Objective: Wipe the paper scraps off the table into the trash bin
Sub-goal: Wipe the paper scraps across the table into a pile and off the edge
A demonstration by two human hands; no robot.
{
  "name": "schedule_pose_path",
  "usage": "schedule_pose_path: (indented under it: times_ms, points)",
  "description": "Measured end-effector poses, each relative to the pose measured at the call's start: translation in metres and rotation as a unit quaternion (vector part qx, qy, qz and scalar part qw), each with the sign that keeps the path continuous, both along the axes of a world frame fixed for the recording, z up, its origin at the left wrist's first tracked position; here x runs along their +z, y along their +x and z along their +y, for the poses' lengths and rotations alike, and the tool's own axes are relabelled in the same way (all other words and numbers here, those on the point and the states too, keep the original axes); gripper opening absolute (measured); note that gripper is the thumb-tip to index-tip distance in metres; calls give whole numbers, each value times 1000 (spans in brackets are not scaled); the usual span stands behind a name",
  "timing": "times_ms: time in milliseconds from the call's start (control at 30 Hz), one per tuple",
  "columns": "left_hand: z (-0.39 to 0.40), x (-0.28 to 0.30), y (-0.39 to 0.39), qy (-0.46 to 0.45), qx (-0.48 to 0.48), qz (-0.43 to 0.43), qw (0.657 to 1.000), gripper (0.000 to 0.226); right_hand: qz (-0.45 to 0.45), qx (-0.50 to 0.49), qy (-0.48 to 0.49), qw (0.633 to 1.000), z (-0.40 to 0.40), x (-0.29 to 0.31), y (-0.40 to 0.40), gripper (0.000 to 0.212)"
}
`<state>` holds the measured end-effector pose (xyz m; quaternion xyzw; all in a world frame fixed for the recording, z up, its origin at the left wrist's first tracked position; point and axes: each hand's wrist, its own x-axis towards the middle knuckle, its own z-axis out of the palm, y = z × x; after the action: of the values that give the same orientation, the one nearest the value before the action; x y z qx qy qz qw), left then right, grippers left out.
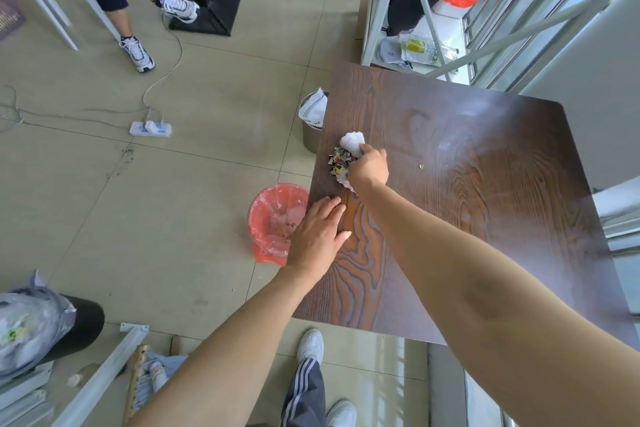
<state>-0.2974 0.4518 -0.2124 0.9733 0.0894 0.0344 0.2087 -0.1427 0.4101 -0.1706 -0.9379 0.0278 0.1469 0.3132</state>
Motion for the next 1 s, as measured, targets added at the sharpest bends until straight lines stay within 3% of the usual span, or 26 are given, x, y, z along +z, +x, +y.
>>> schedule_pose_path:
  times_ms: [167, 400, 633, 1000]
  points:
    - [1, 4, 0, 8, -5, 10, 1000, 55, -10, 34, 18, 999, -3, 7, 4, 54]
    - [4, 7, 2, 27, -23, -5, 999, 50, -109, -63, -9, 992, -72, 29, 31, 50]
    - [10, 7, 6, 0, -36, -17, 999, 48, -9, -107, -64, 992, -146, 15, 48, 56]
    - [10, 12, 5, -5, -35, -8, 999, 47, 5, -12, -24, 1000, -55, 10, 23, 54]
